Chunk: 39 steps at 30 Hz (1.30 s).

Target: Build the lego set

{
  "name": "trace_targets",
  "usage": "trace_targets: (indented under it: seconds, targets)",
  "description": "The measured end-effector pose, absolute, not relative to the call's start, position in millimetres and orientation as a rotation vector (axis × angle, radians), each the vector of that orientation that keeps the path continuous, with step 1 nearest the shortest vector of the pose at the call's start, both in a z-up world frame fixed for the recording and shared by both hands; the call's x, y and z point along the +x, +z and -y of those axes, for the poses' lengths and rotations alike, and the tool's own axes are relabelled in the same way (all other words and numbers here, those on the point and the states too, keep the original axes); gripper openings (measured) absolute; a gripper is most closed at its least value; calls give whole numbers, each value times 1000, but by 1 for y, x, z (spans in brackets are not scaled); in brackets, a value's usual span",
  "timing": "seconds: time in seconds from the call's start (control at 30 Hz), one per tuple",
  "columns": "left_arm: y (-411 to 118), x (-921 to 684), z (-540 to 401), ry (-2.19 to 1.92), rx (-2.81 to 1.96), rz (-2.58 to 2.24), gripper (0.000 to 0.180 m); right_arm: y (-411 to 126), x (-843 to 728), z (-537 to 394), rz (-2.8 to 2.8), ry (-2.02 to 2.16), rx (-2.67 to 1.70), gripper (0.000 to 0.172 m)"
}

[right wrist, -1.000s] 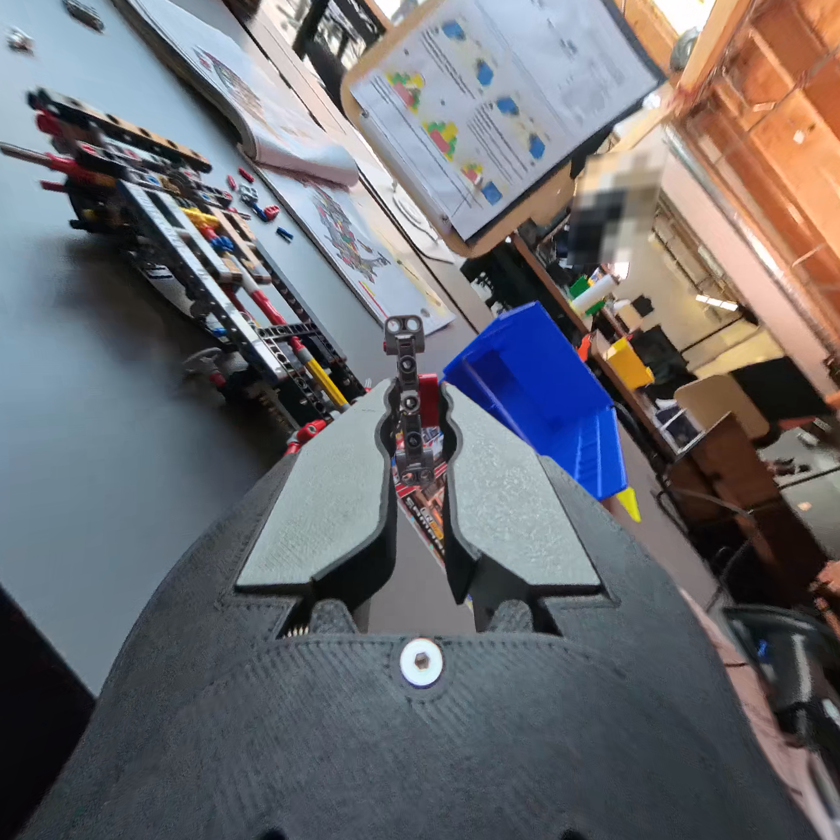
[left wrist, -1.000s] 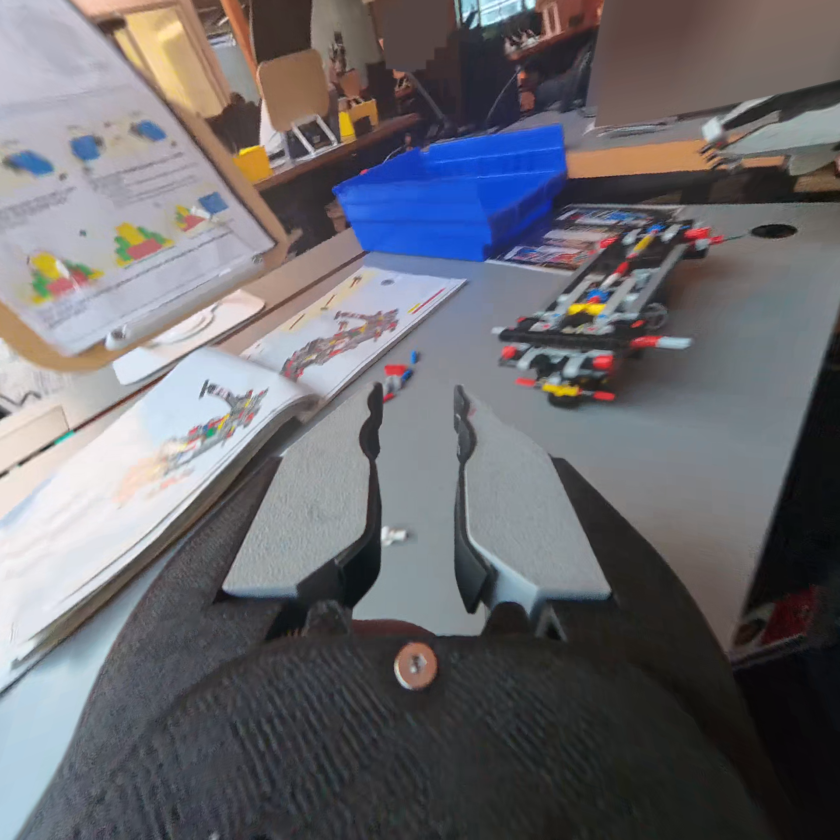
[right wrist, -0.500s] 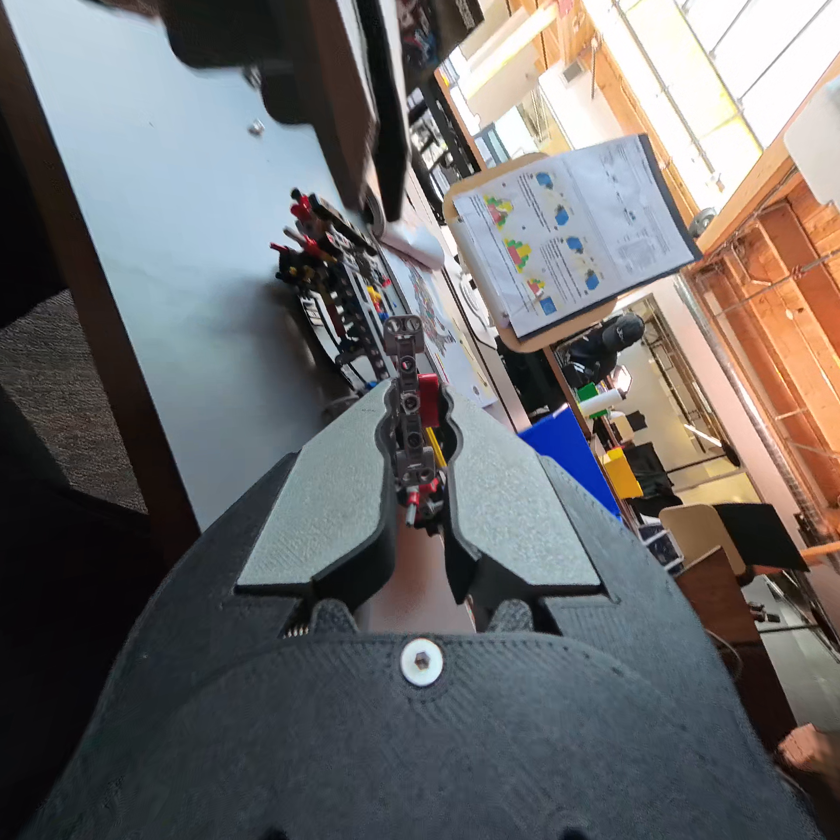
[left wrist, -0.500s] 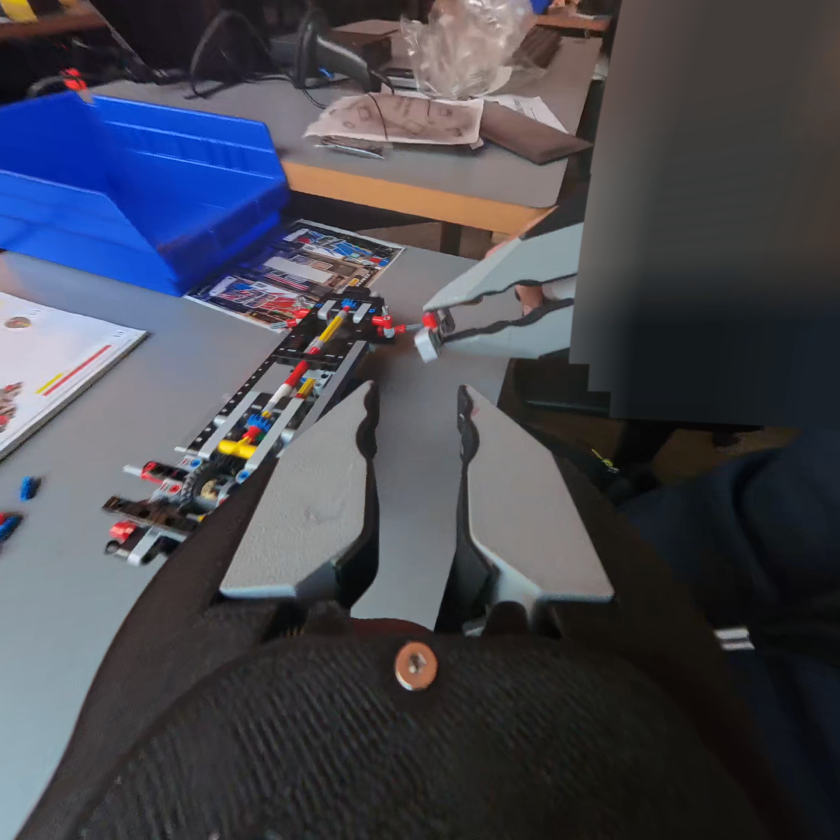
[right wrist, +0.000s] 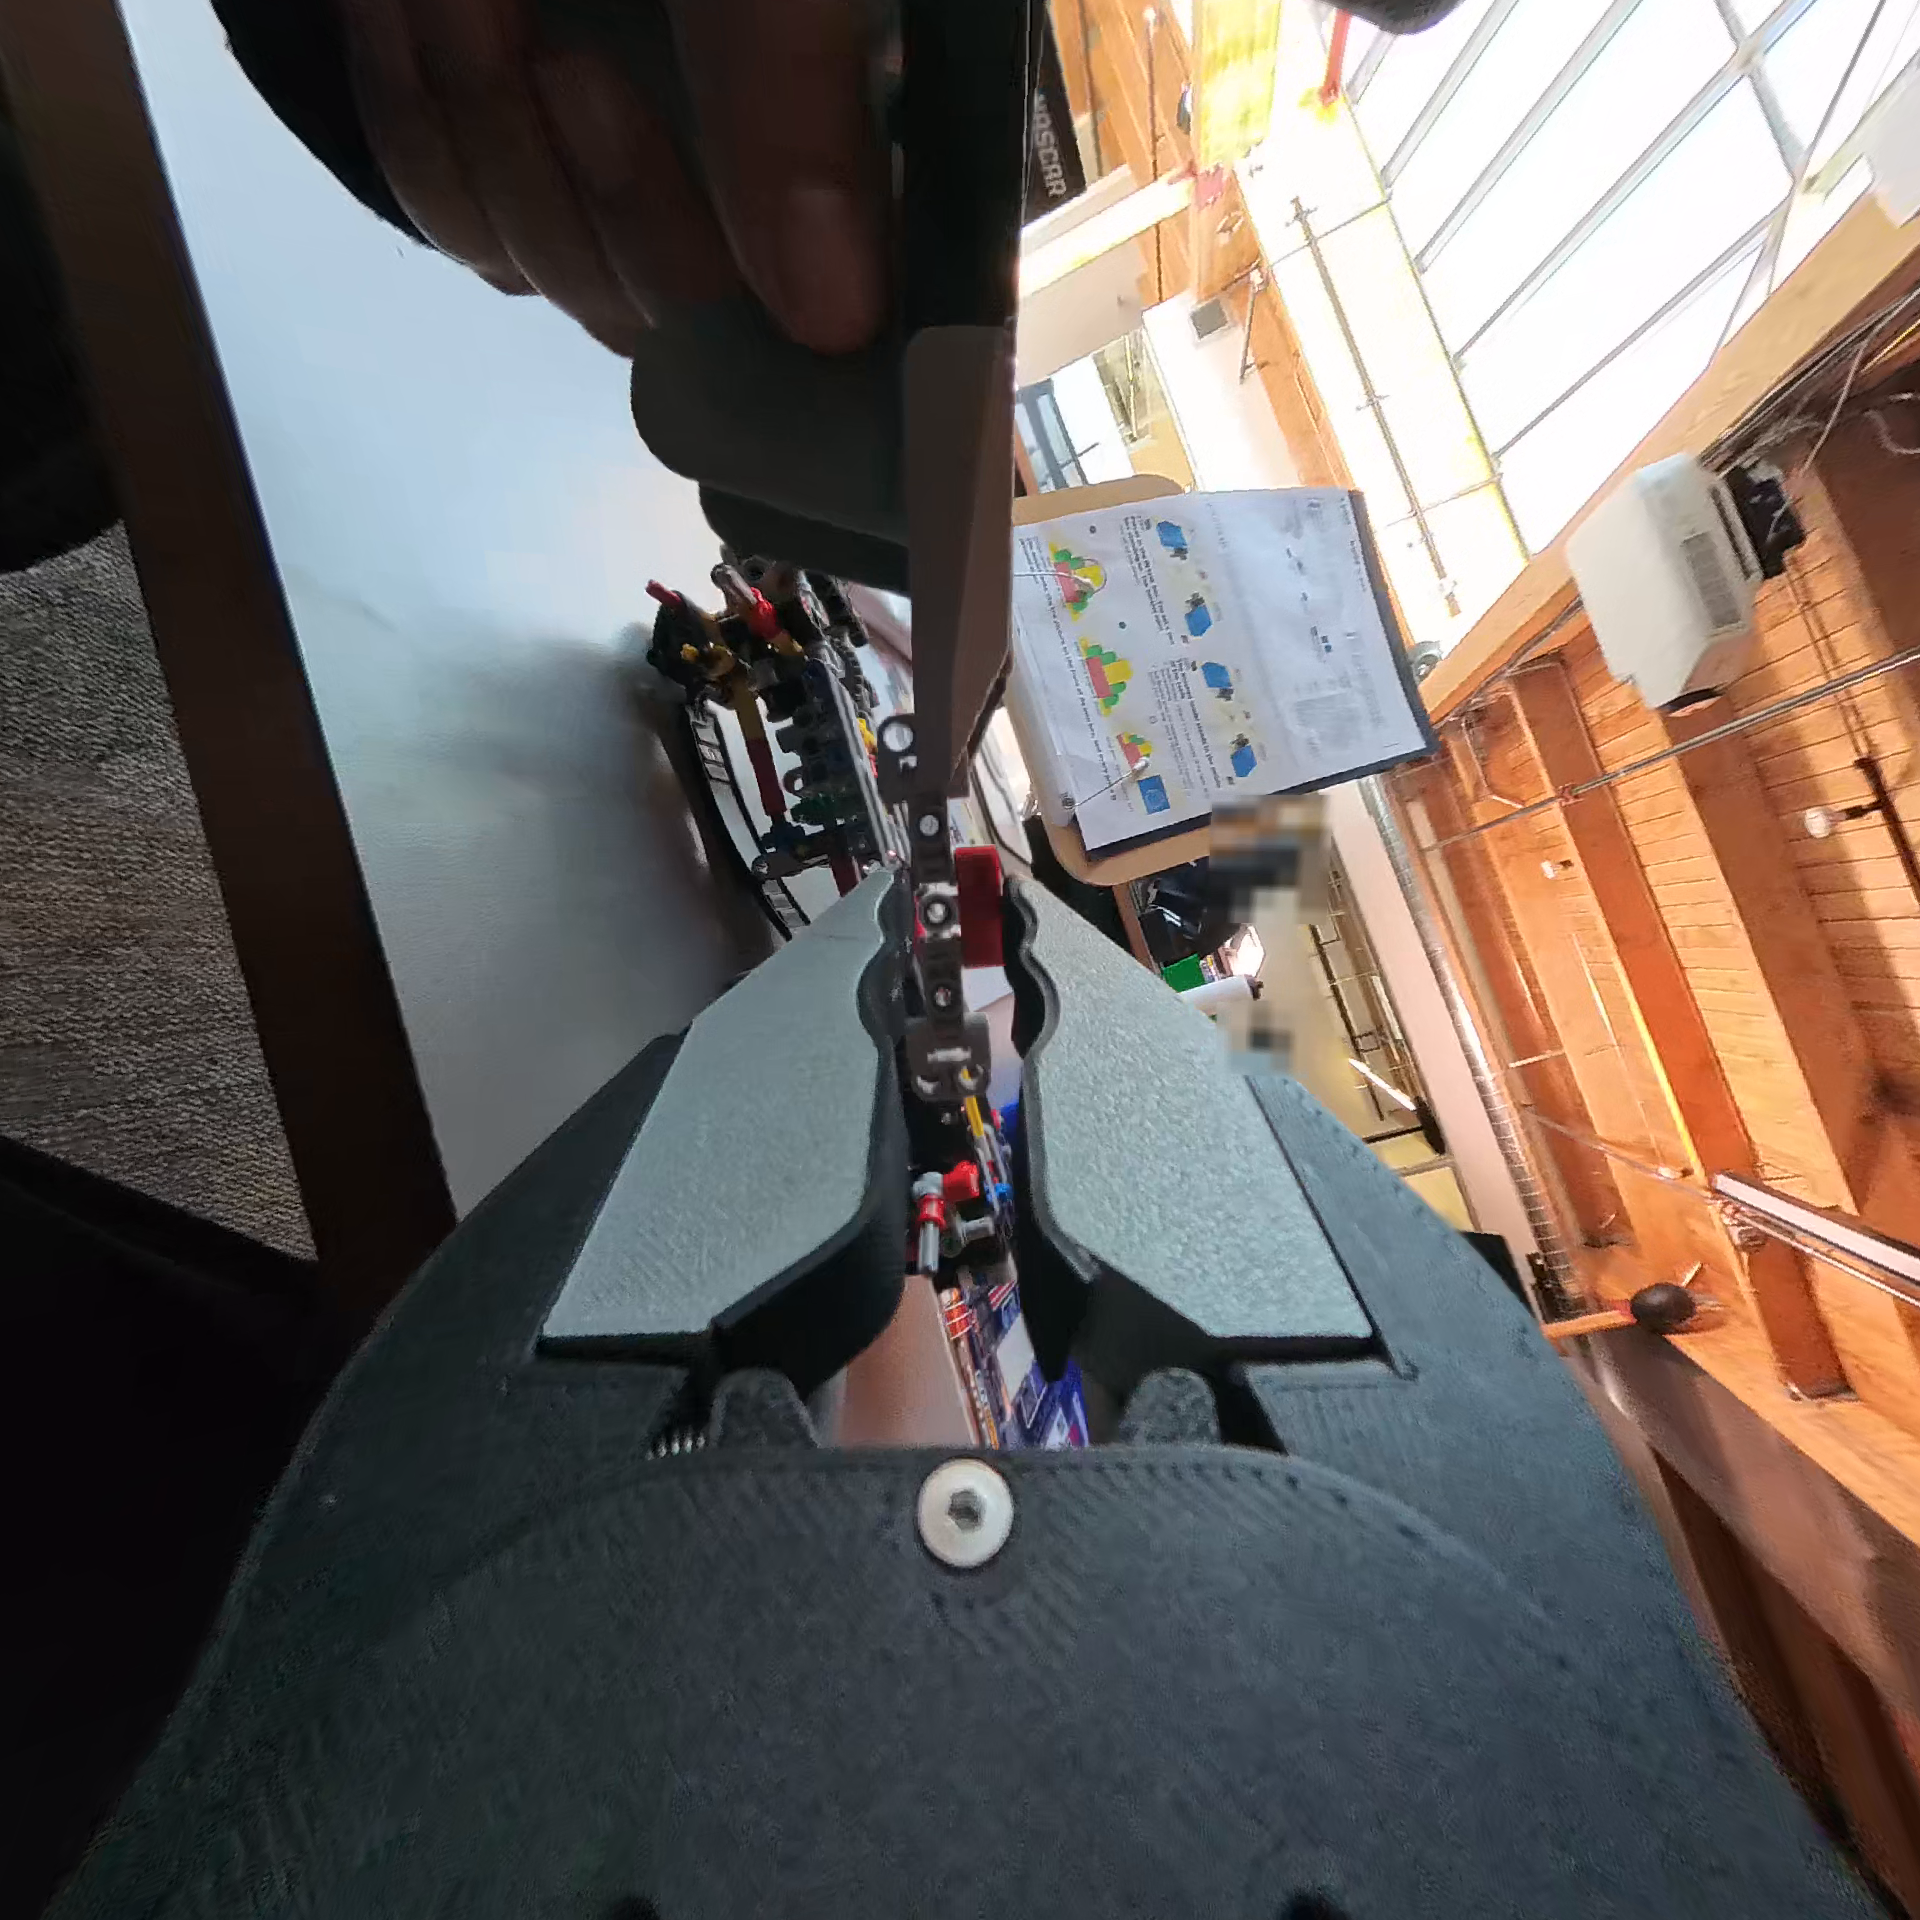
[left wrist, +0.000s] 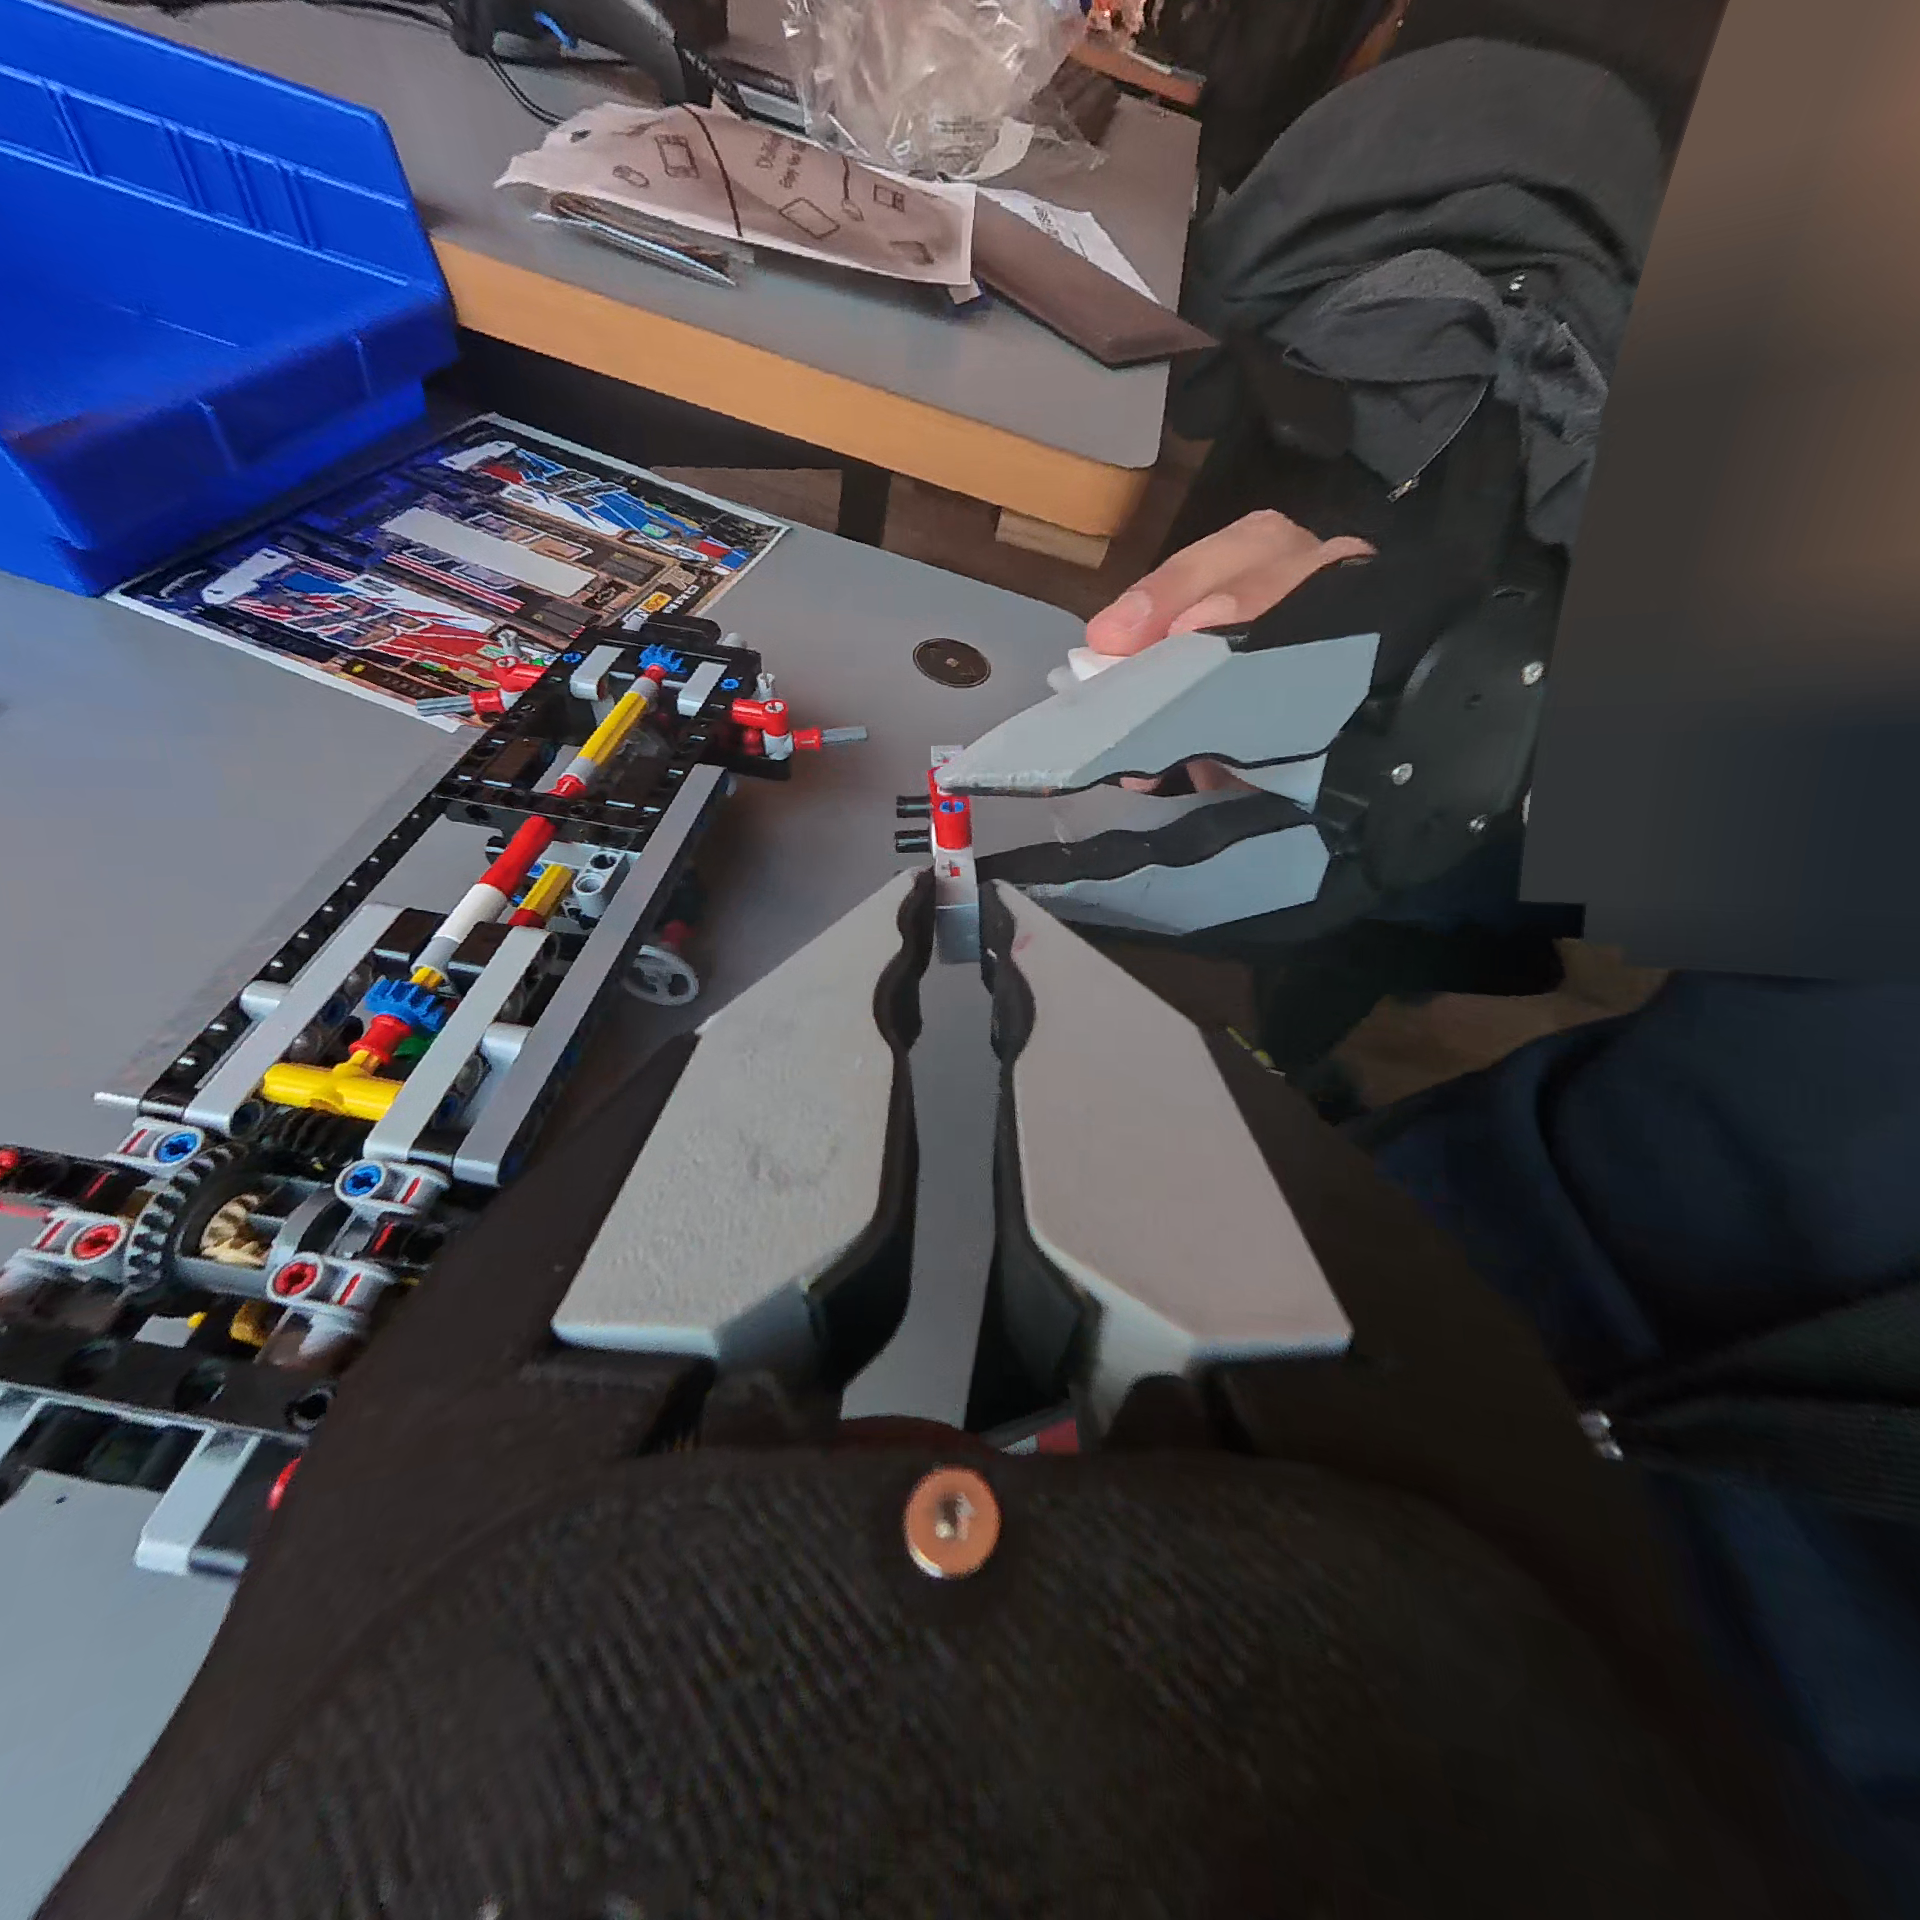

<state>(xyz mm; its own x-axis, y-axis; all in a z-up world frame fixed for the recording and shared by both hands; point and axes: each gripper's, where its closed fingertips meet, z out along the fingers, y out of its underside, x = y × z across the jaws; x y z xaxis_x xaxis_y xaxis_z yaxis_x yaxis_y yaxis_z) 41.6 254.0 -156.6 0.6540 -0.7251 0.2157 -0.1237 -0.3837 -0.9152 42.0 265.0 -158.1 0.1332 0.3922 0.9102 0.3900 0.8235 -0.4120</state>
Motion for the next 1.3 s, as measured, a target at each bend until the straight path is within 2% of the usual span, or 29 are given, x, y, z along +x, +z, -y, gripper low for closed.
trace_targets:
  seconds: [0.23,0.37,0.6,0.73,0.87,1.0,1.1,1.3]
  targets:
    - [-167,23,-258,-237,-1822,-931,6,-168,50,-273,1484,162,-846,8]
    - [-172,29,-251,-11,-1793,-1107,6,-172,45,-264,1504,259,-918,26]
    - [-162,42,-243,-11,-1800,-1165,6,-173,28,-262,1503,28,-836,14]
    - [-149,42,-242,-170,-1816,-1042,7,-163,28,-258,1434,179,-893,13]
    - [-149,27,-242,-203,-1840,-952,10,-166,32,-268,1459,138,-897,13]
    - [-164,19,-236,-255,-1922,-907,23,-155,34,-263,1342,412,-1012,13]
    - [-172,23,-231,-301,-1944,-901,26,-147,32,-256,1298,594,-1032,13]
    - [-166,21,-233,-294,-1929,-878,28,-184,30,-273,1617,175,-1003,13]
